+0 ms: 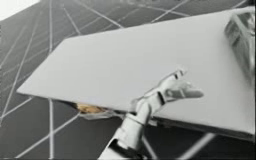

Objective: Pick up and drop off the object

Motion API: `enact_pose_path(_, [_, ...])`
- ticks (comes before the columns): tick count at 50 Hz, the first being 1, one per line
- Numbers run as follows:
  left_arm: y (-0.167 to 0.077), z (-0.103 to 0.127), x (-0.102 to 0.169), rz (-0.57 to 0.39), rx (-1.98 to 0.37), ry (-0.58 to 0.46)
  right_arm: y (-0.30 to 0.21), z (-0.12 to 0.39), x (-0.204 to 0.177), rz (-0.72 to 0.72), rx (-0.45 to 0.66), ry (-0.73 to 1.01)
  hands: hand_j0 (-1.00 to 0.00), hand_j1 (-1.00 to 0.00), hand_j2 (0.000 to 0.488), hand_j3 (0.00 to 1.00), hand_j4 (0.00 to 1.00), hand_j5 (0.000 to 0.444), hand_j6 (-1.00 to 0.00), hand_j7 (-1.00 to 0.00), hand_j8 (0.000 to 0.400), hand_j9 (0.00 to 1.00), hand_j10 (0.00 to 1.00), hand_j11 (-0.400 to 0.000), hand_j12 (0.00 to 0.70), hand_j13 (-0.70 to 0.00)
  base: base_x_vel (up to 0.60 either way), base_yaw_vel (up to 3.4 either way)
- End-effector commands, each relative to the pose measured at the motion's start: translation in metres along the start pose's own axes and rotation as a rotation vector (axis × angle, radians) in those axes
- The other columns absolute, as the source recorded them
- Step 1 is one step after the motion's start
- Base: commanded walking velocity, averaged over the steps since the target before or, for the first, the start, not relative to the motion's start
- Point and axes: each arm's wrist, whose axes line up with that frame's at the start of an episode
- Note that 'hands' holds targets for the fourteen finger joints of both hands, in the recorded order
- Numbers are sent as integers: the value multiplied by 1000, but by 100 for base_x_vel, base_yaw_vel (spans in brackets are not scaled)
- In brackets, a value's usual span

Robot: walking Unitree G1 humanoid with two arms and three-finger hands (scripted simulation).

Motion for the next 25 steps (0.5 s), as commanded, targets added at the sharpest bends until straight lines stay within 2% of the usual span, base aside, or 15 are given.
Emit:
enact_pose_path(1, [19, 10, -21, 49, -75, -52, 92, 0, 75, 62, -97, 38, 0, 0, 0, 0, 0, 0, 0, 0, 0, 0, 0, 0, 0, 0, 0, -10])
enact_pose_path(2, [23, 19, -25, 53, -81, -78, 106, 1, 81, 78, -109, 47, 0, 0, 0, 0, 0, 0, 0, 0, 0, 0, 0, 0, 0, 0, 0, -6])
enact_pose_path(5, [16, 17, -27, 63, -77, -91, 109, 0, 71, 92, -104, 54, 0, 0, 0, 0, 0, 0, 0, 0, 0, 0, 0, 0, 0, 0, 0, -1])
enact_pose_path(6, [26, 21, -21, 65, -73, -89, 110, -4, 66, 151, -169, 41, 0, 0, 0, 0, 0, 0, 0, 0, 0, 0, 0, 0, 0, 0, 0, 2])
enact_pose_path(7, [20, 12, -18, 54, -76, -90, 108, -5, 61, 145, -185, 32, 0, 0, 0, 0, 0, 0, 0, 0, 0, 0, 0, 0, 0, 0, 0, 2])
enact_pose_path(9, [18, 24, -6, 32, -66, -86, 97, -10, 44, 191, -209, 18, 0, 0, 0, 0, 0, 0, 0, 0, 0, 0, 0, 0, 0, 0, 0, 1])
enact_pose_path(10, [18, 26, -12, 23, -68, -98, 96, -15, 37, 225, -231, 21, 0, 0, 0, 0, 0, 0, 0, 0, 0, 0, 0, 0, 0, 0, 0, -1])
enact_pose_path(12, [4, 30, -7, 30, -65, -139, 85, -20, 0, 322, -278, -28, 0, 0, 0, 0, 0, 0, 0, 0, 0, 0, 0, 0, 0, 0, 0, -2])
enact_pose_path(13, [7, 27, -9, 24, -61, -165, 76, -24, -25, 369, -304, -62, 0, 0, 0, 0, 0, 0, 0, 0, 0, 0, 0, 0, 0, 0, 0, -4])
enact_pose_path(14, [1, 41, -13, 49, -31, -228, 69, -23, -39, 404, -318, -116, 0, 0, 0, 0, 0, 0, 0, 0, 0, 0, 0, 0, 0, 0, 0, -5])
enact_pose_path(15, [-1, 40, -5, 48, 10, -264, 57, -18, -54, 461, -330, -183, 0, 0, 0, 0, 0, 0, 0, 0, 0, 0, 0, 0, 0, 0, 0, -6])
enact_pose_path(18, [-7, 53, -26, 125, 65, -442, 45, -16, -129, 687, -374, -395, 0, 0, 0, 0, 0, 0, 0, 0, 0, 0, 0, 0, 0, 0, 0, -8])
enact_pose_path(21, [-15, 60, -36, 100, 30, -509, 60, -16, -192, 912, -379, -531, 0, 0, 0, 0, 0, 0, 0, 0, 0, 0, 0, 0, 0, 0, 0, -7])
enact_pose_path(24, [-13, 64, -54, 131, 30, -591, 73, -38, -251, 1057, -369, -548, 0, 0, 0, 0, 0, 0, 0, 0, 0, 0, 0, 0, 0, 0, 0, -4])
enact_pose_path(25, [-11, 66, -61, 126, 52, -637, 77, -41, -255, 1090, -380, -577, 0, 0, 0, 0, 0, 0, 0, 0, 0, 0, 0, 0, 0, 0, 0, -2])
